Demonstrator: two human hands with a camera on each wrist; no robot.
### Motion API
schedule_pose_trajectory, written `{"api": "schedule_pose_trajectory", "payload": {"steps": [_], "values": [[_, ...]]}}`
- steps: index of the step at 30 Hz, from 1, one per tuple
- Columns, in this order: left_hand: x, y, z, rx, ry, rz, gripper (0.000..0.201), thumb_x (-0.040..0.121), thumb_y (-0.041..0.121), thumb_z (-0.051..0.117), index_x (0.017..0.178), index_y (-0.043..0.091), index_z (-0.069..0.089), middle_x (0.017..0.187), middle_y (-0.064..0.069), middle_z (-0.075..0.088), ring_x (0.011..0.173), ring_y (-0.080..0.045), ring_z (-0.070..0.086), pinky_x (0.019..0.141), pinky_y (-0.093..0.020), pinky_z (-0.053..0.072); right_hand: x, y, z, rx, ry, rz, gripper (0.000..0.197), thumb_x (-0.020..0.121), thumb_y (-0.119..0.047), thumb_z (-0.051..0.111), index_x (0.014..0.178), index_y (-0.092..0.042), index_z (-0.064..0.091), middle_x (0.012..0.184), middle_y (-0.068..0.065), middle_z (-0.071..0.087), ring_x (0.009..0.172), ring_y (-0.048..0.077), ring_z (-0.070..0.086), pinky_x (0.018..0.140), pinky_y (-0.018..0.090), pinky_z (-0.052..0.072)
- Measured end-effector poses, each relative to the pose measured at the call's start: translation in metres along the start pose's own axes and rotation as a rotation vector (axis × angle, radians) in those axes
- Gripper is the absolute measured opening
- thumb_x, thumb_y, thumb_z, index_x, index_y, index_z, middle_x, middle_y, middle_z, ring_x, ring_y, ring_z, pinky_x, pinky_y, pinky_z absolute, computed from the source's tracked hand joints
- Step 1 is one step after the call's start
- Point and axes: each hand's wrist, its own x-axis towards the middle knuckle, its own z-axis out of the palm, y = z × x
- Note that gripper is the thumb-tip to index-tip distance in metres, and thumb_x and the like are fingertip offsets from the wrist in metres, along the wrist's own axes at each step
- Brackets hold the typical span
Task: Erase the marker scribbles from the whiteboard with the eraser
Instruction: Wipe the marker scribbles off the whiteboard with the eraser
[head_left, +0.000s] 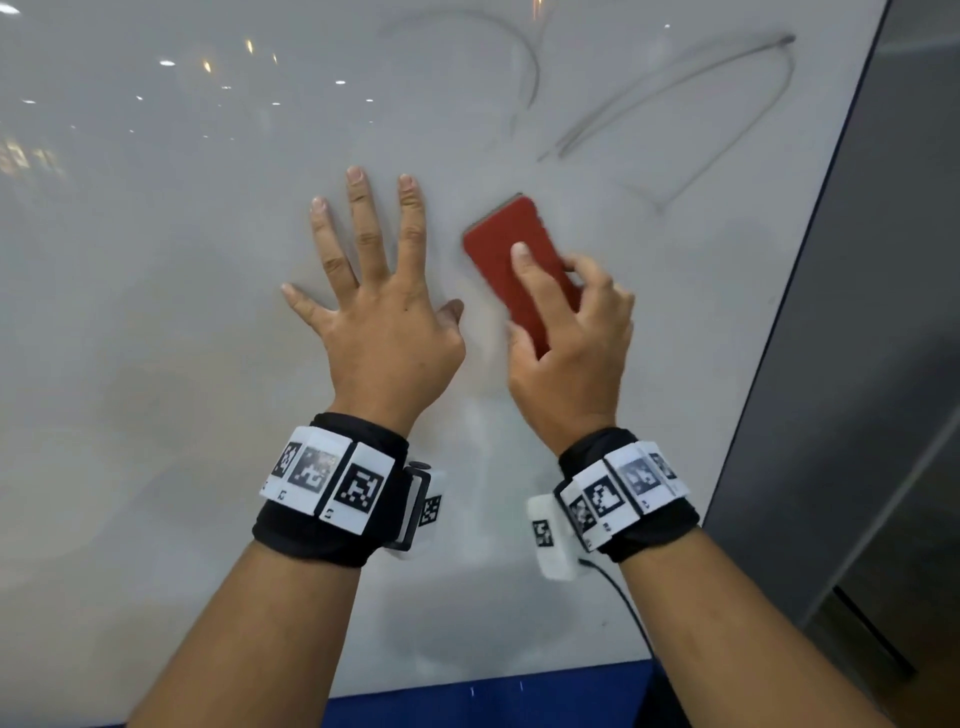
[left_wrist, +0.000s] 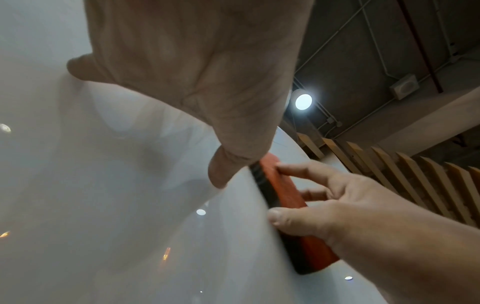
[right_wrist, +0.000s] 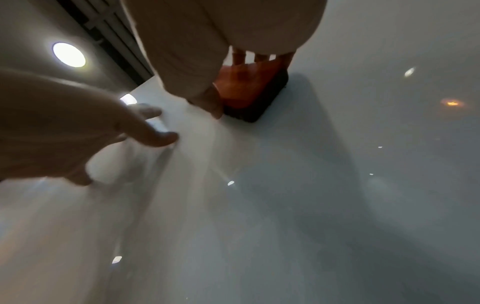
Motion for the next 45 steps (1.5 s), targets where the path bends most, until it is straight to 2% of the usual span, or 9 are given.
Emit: {"api": "schedule_pose_trajectory", "payload": {"steps": [5,11,16,21,26,32,38,42,45], "values": [[-0.003,0.005,0.001,0.008,0.004,-0.025,0.103,0.086,0.053,0.061,0.155,0.030,-0.013,0.162,-0.004,-0.021,0.148,-0.036,-0.018,0.102,-0.082,0.014,0.018,0.020,-0.009,0.102,0.249,0.318,0.066,0.075,-0.018,0.073,0.139,-0.025,0.055,0.124,0.016,0.050,0.106,0.031,0.047,0.097,0.049,0.043],[-0.002,0.024,0.002,-0.012,0.003,-0.080,0.106,0.085,0.044,0.066,0.156,0.018,-0.008,0.162,-0.014,-0.018,0.148,-0.040,-0.015,0.108,-0.075,0.017,0.005,0.029,-0.019,0.006,0.025,0.103,0.066,0.075,-0.019,0.071,0.138,-0.029,0.054,0.128,0.012,0.047,0.110,0.029,0.045,0.095,0.048,0.043],[-0.002,0.042,0.007,-0.029,0.014,-0.041,0.113,0.083,0.041,0.071,0.155,0.013,-0.011,0.162,-0.014,-0.017,0.149,-0.036,-0.015,0.111,-0.072,0.015,0.016,0.033,-0.023,0.116,0.217,0.354,0.066,0.076,-0.020,0.071,0.139,-0.027,0.053,0.125,0.014,0.048,0.109,0.029,0.045,0.095,0.047,0.043],[0.001,0.061,0.012,-0.033,0.024,-0.021,0.119,0.081,0.053,0.070,0.155,0.013,-0.015,0.160,-0.020,-0.020,0.147,-0.041,-0.018,0.107,-0.075,0.009,0.009,0.039,-0.030,0.015,0.030,0.071,0.066,0.076,-0.020,0.074,0.138,-0.028,0.055,0.126,0.012,0.048,0.108,0.030,0.046,0.095,0.045,0.042],[0.002,0.058,0.016,0.015,0.004,-0.016,0.126,0.077,0.067,0.066,0.153,0.013,-0.018,0.159,-0.022,-0.022,0.146,-0.042,-0.020,0.108,-0.075,0.010,0.035,0.058,-0.037,0.140,0.297,0.385,0.066,0.076,-0.020,0.073,0.139,-0.026,0.055,0.124,0.012,0.049,0.106,0.020,0.042,0.096,0.024,0.026],[0.001,0.070,0.020,0.015,-0.006,-0.056,0.134,0.071,0.078,0.061,0.151,0.011,-0.022,0.158,-0.024,-0.024,0.145,-0.044,-0.021,0.106,-0.077,0.012,0.017,0.054,-0.038,0.038,0.006,0.037,0.064,0.077,-0.023,0.073,0.138,-0.029,0.055,0.126,0.011,0.049,0.106,0.028,0.046,0.092,0.041,0.041],[0.002,0.069,0.022,0.033,0.000,-0.061,0.135,0.070,0.079,0.061,0.151,0.011,-0.024,0.157,-0.024,-0.025,0.145,-0.043,-0.021,0.106,-0.076,0.011,0.048,0.066,-0.042,0.158,0.311,0.348,0.065,0.076,-0.021,0.073,0.138,-0.028,0.055,0.124,0.012,0.049,0.105,0.018,0.040,0.095,0.030,0.034],[0.002,0.068,0.026,0.037,-0.001,-0.060,0.135,0.070,0.080,0.060,0.150,0.013,-0.025,0.158,-0.023,-0.025,0.146,-0.042,-0.021,0.107,-0.076,0.011,0.025,0.055,-0.036,0.059,0.038,0.018,0.065,0.076,-0.024,0.073,0.138,-0.029,0.055,0.126,0.011,0.050,0.106,0.029,0.047,0.093,0.039,0.039],[0.000,0.064,0.028,0.057,0.014,-0.050,0.134,0.069,0.080,0.060,0.151,0.015,-0.023,0.159,-0.022,-0.023,0.147,-0.041,-0.019,0.108,-0.076,0.013,0.043,0.083,-0.044,0.027,0.185,0.076,0.062,0.077,-0.024,0.073,0.137,-0.024,0.058,0.123,0.015,0.053,0.103,0.032,0.051,0.097,0.030,0.035]]}}
